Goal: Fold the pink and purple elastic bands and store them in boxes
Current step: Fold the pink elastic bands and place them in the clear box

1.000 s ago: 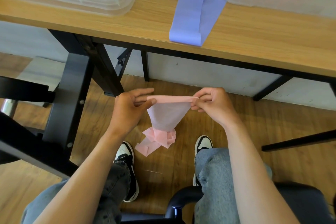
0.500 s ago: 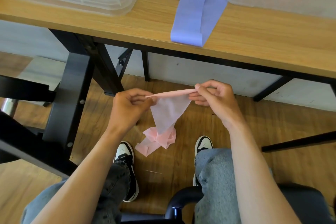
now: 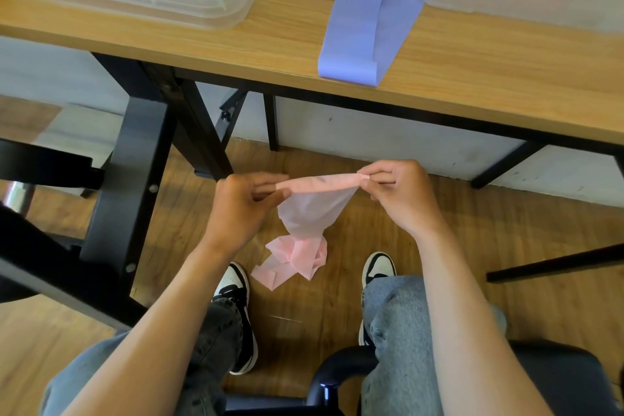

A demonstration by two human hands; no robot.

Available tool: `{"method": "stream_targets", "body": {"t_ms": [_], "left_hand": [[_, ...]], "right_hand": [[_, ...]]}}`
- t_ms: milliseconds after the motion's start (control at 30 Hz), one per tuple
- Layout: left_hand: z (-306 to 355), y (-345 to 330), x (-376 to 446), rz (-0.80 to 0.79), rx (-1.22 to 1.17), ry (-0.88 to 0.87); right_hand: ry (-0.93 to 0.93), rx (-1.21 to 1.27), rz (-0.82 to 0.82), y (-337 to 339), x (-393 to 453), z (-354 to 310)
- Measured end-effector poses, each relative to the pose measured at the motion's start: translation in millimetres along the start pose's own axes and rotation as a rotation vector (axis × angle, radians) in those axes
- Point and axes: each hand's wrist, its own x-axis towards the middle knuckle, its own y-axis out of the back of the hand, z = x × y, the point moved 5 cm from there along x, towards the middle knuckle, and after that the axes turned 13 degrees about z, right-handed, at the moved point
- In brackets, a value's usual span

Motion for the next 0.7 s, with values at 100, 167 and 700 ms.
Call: {"method": "stream_targets", "body": {"t_ms": [100, 167, 700], "left_hand": [[-1, -1, 0, 0.019, 0.043, -0.011], [-1, -1, 0, 0.045, 0.048, 0.009], [0, 8, 6, 0.04, -0.289, 0.24]], "right_hand": [[0.002, -0.023, 0.022, 0, 1, -1], [0.014, -0.049, 0.04, 0, 1, -1], [-0.04, 0.293, -0.011, 9, 1, -5]]}}
